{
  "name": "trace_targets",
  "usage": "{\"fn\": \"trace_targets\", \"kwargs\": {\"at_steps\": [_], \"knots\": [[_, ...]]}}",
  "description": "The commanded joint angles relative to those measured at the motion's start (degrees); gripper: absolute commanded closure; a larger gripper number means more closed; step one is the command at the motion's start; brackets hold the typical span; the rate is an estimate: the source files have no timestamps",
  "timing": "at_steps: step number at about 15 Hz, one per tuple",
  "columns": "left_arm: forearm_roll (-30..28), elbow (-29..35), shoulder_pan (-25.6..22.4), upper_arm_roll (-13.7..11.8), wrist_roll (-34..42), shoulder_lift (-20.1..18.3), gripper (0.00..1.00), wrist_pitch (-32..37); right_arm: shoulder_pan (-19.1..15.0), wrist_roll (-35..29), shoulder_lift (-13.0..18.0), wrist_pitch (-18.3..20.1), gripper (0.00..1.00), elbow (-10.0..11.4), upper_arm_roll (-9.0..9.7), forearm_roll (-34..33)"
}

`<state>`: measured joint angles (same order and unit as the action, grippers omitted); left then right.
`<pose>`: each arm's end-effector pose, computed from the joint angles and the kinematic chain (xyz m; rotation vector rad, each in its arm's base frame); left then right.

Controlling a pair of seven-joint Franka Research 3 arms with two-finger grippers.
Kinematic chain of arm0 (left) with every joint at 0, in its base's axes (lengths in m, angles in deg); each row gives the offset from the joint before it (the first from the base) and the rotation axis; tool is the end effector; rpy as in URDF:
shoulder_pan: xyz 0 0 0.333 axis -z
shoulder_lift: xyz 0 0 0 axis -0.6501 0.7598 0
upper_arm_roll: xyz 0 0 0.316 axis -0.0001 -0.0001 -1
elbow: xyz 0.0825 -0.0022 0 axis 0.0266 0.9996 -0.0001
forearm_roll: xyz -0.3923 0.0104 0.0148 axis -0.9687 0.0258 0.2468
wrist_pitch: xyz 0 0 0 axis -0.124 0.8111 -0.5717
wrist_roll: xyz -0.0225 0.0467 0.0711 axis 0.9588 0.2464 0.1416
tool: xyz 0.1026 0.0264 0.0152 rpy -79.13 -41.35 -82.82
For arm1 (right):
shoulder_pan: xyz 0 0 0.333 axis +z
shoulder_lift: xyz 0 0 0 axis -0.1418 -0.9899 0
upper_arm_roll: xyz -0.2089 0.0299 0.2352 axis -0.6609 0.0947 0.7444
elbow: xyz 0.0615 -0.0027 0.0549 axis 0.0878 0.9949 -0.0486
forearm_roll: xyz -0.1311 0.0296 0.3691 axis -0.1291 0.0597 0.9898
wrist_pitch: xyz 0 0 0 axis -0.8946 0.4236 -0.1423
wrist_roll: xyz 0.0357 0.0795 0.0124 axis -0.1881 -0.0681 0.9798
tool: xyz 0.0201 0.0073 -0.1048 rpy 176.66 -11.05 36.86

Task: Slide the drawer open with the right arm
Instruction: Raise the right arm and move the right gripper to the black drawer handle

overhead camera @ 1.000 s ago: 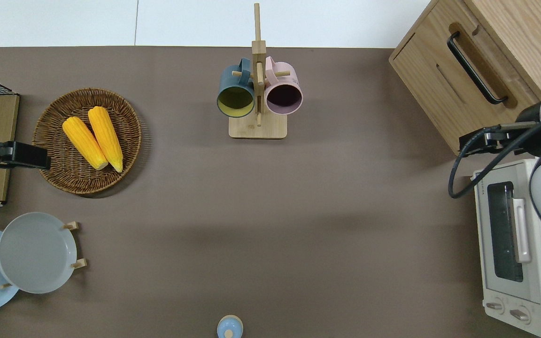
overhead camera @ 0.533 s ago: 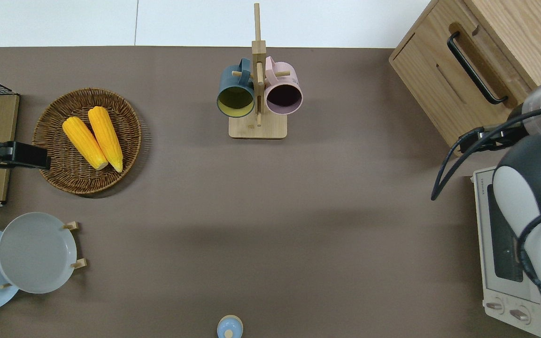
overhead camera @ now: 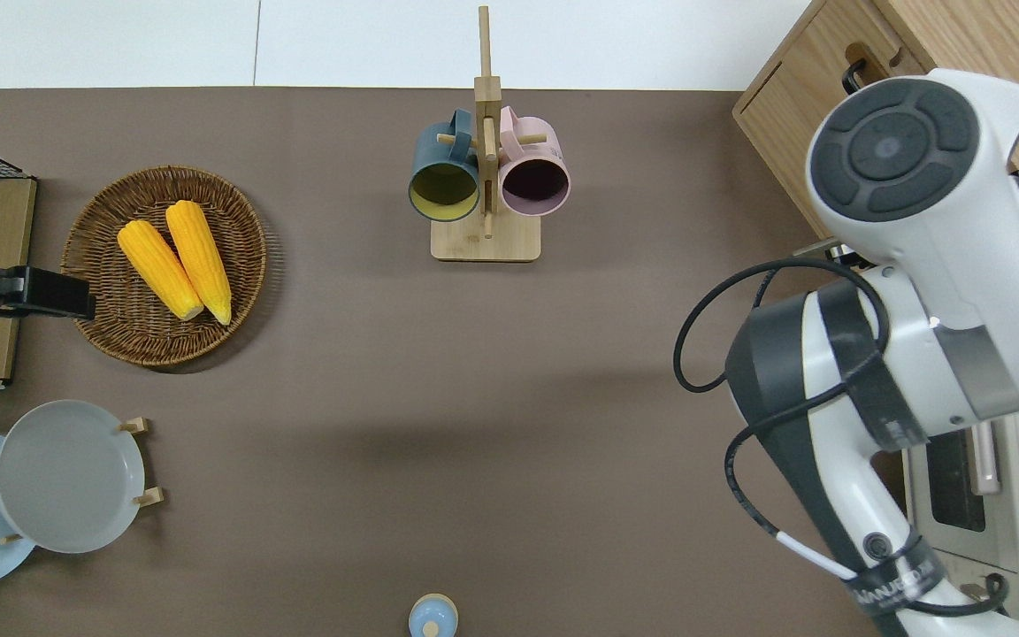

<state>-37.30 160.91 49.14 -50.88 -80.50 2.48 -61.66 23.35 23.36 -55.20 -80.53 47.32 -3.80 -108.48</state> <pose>0.5669 -0.0021 0.6386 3.1276 -0.0747 0.0402 0.6164 0.1001 0.5803 2.4435 0.2441 0.0281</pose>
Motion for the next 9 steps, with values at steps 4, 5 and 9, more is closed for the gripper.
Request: {"fn": "trace_targets", "kwargs": {"at_steps": [4,5,9], "knots": [[0.72,-1.17,0.99,-0.95,0.43,0.76,0.0,-0.02,-0.08,-3.97,-5.66,-0.33,0.017,1.7,2.61,-17.44],[0.72,-1.17,0.99,-0.95,0.43,0.76,0.0,-0.02,-0.08,-5.62,-6.37,-0.24,0.015,1.88,3.84,-19.13],[0.72,-1.17,0.99,-0.95,0.43,0.76,0.0,-0.02,-0.08,-9.32,-7.6,-0.42,0.017,5.56,4.64,-27.2]]}}
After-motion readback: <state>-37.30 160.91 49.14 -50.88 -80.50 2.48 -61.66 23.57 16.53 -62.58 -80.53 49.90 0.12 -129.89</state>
